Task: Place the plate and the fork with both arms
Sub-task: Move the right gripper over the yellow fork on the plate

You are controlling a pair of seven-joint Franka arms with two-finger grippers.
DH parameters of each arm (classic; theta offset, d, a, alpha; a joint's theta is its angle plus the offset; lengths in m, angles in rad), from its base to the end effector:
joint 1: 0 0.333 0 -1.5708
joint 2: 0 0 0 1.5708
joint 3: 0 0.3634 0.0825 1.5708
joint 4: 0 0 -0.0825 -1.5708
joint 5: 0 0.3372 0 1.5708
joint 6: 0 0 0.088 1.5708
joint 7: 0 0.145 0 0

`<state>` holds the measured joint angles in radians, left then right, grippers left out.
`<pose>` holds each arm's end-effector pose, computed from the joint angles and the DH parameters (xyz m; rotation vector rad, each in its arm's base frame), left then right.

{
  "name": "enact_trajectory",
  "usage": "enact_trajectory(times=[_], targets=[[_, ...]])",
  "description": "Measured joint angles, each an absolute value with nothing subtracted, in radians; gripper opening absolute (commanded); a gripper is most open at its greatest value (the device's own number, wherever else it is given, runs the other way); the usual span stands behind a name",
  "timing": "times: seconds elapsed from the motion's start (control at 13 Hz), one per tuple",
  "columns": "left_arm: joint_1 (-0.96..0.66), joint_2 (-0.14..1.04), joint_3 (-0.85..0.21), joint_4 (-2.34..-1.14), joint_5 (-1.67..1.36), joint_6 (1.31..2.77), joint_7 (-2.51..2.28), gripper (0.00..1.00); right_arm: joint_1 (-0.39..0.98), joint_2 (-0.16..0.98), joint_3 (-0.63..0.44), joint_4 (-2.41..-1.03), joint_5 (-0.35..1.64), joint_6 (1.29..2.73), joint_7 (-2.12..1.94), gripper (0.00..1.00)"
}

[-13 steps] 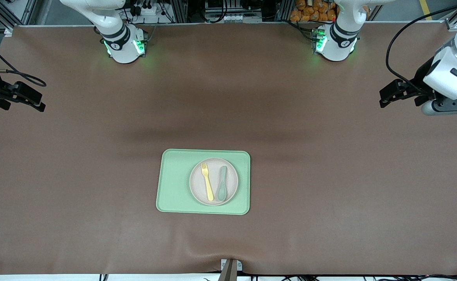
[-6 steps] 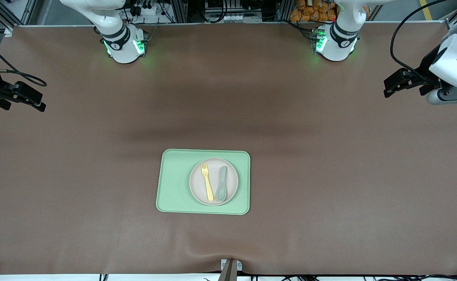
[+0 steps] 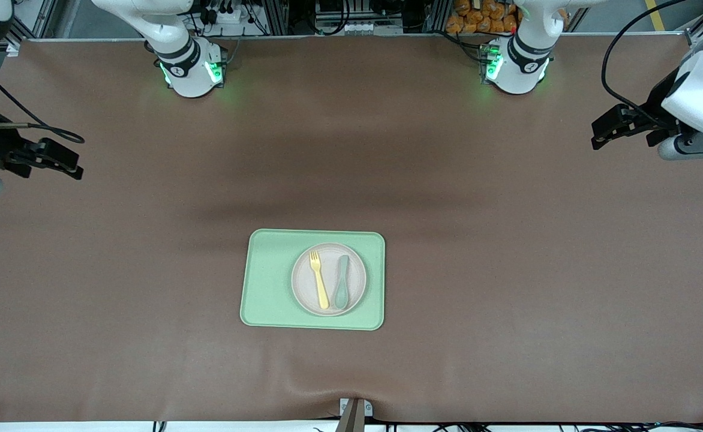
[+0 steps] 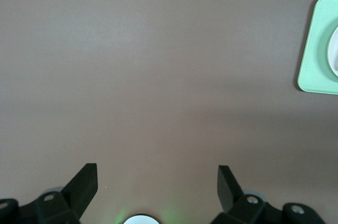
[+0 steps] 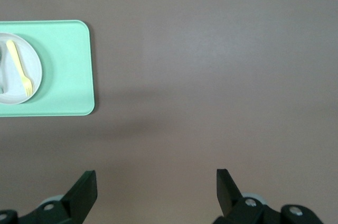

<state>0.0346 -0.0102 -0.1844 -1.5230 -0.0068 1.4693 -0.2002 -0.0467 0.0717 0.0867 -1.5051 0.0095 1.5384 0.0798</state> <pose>0.4865 -0.0751 0.6504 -3.1371 -0.0783 0.0688 0.5279 0.0206 0.6219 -3.1270 0.0622 0.0610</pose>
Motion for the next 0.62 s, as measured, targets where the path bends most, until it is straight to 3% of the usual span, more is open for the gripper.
enact_trajectory(times=[0.23, 0.62], targets=[[0.036, -0.01, -0.184, -1.519, -0.007, 1.469, -0.199, 1.0, -0.006, 0.141, 0.09, -1.506, 0.084, 1.556, 0.08, 1.0], [0.052, -0.009, -0.184, -1.52, -0.007, 1.469, -0.196, 1.0, 0.07, 0.293, 0.093, -1.492, 0.144, 1.721, 0.086, 1.0]])
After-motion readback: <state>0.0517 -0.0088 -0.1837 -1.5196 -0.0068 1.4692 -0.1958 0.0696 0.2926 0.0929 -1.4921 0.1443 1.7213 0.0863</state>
